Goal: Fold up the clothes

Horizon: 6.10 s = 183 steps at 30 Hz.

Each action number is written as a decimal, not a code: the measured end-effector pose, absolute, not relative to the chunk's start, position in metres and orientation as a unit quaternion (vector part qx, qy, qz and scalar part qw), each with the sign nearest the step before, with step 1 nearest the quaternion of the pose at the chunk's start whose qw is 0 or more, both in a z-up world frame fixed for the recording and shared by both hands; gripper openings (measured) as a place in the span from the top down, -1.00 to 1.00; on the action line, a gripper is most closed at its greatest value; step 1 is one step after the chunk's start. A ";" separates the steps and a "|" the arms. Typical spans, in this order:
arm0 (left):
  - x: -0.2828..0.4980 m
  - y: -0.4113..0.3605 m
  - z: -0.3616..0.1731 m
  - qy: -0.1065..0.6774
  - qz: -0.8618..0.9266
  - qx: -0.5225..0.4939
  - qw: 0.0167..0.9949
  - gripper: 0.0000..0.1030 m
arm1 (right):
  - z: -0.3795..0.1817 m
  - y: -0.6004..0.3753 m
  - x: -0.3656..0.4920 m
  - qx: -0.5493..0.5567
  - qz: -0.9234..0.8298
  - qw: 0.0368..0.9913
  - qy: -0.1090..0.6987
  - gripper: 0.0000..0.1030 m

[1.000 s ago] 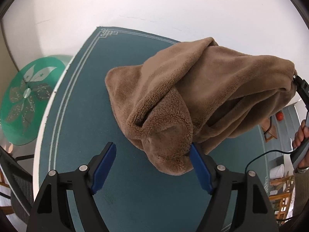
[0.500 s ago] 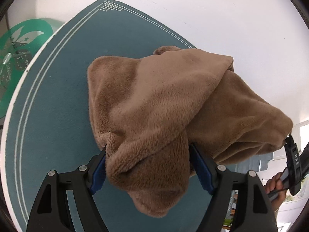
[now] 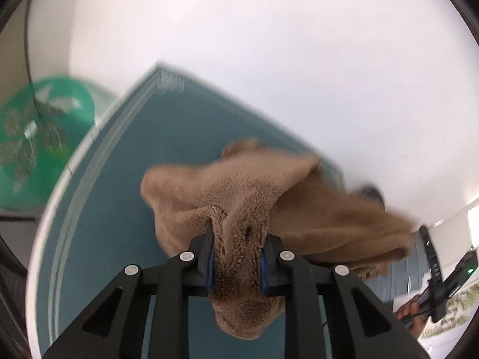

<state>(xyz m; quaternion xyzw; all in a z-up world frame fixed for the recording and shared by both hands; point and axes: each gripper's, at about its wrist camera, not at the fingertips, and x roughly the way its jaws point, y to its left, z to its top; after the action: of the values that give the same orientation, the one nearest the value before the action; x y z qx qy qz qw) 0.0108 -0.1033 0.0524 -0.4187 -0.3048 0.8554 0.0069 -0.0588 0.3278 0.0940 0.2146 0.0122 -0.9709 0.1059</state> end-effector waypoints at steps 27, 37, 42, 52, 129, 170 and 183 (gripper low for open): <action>0.086 -0.038 0.163 -0.253 0.911 -0.325 -0.014 0.53 | -0.065 0.302 -0.071 0.338 -0.919 0.149 0.137 -0.72; 0.076 -0.050 0.116 -0.244 0.896 -0.367 -0.052 0.53 | 0.034 0.343 -0.089 0.163 -0.981 0.018 0.105 -0.72; 0.061 -0.050 0.069 -0.214 0.884 -0.410 -0.074 0.52 | 0.085 0.352 -0.085 0.089 -0.989 -0.013 0.115 -0.73; 0.062 -0.072 0.034 -0.231 0.870 -0.426 -0.085 0.52 | 0.022 0.328 -0.065 0.205 -0.959 0.110 0.162 -0.95; 0.033 0.017 -0.053 -0.236 0.811 -0.489 -0.220 -0.52 | 0.063 0.238 -0.002 0.099 -0.949 0.167 0.249 0.74; 0.104 0.107 -0.031 -0.005 0.901 -0.430 -0.062 -0.39 | 0.187 0.229 0.037 -0.021 -0.962 0.188 0.195 0.74; 0.092 0.056 -0.019 -0.014 0.911 -0.405 -0.075 -0.49 | 0.249 0.156 0.057 -0.100 -0.951 0.218 0.195 0.73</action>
<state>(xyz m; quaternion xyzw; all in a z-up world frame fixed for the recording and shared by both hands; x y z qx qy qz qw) 0.0922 0.0558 -0.0189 -0.4049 -0.0137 0.9112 -0.0745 0.0566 0.1563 0.2488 -0.1004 0.1954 -0.9510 0.2177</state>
